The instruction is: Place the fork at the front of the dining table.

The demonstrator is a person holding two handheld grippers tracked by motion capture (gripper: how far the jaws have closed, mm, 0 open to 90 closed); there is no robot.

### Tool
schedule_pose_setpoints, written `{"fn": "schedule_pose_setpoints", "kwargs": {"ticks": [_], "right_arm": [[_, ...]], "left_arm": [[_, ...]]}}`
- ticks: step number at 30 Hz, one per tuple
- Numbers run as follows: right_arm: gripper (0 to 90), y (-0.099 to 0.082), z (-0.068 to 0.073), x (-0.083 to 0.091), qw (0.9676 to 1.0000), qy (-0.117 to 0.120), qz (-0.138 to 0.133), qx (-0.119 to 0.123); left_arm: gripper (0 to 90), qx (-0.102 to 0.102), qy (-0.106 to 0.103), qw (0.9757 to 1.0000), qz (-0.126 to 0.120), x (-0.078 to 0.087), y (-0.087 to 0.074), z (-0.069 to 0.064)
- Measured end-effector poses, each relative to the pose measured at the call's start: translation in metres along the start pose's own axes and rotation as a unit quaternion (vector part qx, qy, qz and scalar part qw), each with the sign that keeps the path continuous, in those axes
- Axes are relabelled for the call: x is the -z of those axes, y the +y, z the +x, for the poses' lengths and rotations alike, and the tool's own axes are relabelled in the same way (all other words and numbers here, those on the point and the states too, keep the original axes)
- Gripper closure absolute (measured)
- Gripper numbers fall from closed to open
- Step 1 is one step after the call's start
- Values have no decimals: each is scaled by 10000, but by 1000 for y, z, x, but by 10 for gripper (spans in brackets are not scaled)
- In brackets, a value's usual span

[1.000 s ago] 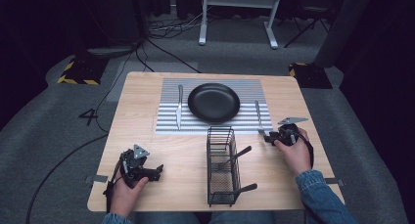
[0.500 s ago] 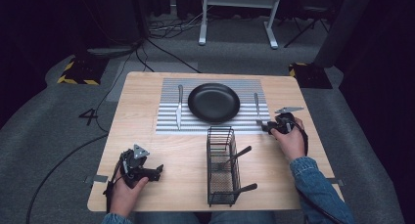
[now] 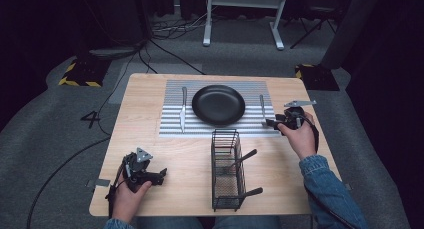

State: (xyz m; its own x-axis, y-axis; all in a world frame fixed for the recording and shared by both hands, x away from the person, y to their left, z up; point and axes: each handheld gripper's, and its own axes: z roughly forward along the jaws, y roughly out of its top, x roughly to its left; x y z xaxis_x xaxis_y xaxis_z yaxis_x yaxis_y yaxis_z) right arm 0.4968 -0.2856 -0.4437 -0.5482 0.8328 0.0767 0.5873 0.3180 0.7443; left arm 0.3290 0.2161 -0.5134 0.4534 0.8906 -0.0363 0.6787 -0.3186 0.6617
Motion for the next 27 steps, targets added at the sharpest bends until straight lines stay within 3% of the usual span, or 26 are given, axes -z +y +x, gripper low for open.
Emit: {"fn": "schedule_pose_setpoints", "kwargs": {"ticks": [6,12,22,27], "right_arm": [[439,16,-13,-19,9997,-226,24,-102],[455,14,-28,-44,9985,-422,84,-338],[467,6,-29,-71,9976,-544,226,-359],[534,5,-26,-79,9974,-549,376,-273]], "left_arm": [[2,-4,-1,10000,0,0,0,0],[2,-13,-16,10000,-3,0,0,0],[2,-16,-16,10000,-1,0,0,0],[2,-16,-14,10000,-1,0,0,0]]}}
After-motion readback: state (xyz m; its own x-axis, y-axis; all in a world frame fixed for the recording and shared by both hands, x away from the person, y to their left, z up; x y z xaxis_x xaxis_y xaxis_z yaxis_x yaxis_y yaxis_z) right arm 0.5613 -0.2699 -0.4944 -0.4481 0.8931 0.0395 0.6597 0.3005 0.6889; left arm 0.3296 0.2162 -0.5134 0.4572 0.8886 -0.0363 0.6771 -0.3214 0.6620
